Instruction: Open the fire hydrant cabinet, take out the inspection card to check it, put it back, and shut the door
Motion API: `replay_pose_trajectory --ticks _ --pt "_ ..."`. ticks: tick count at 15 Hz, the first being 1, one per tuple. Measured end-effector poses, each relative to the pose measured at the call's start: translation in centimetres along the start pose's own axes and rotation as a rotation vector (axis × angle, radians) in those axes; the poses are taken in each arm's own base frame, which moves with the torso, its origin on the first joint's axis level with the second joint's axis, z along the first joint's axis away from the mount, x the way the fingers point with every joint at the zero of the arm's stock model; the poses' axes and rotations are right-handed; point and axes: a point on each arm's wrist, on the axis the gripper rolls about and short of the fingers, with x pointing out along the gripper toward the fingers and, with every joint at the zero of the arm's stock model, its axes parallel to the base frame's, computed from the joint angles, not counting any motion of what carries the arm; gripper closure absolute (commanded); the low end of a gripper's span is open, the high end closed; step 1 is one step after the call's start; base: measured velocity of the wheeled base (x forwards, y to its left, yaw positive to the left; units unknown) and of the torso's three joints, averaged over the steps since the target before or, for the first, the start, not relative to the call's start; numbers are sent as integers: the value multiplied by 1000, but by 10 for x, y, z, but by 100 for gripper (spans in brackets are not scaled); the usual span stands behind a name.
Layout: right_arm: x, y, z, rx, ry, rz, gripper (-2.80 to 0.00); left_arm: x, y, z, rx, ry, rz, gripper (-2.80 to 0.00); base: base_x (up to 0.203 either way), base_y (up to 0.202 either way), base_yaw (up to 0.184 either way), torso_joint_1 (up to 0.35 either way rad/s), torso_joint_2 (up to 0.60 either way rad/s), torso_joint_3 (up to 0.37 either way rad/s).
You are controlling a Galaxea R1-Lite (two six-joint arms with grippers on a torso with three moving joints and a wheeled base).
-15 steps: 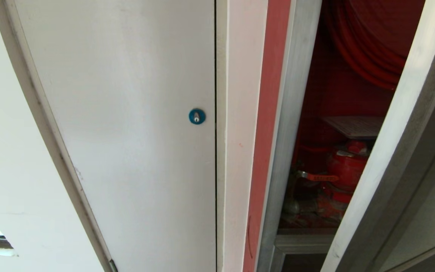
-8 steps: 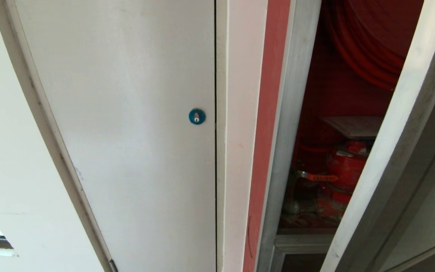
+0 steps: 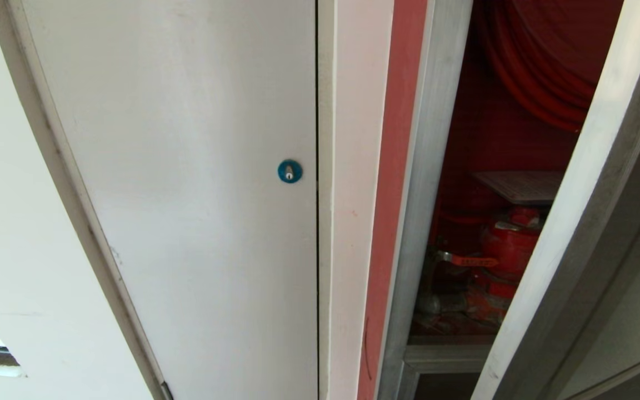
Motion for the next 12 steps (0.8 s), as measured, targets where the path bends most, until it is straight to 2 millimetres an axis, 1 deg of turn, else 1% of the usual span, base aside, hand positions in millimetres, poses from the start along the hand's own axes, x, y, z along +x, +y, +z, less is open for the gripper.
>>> replay_pose_trajectory --ticks 10,12 --pt "0 0 0 -15 -1 -3 0 0 0 0 0 0 0 0 0 0 0 0 0 0" --pt "-1 0 3 -11 -14 -8 0 0 0 0 0 0 0 0 0 0 0 0 0 0"
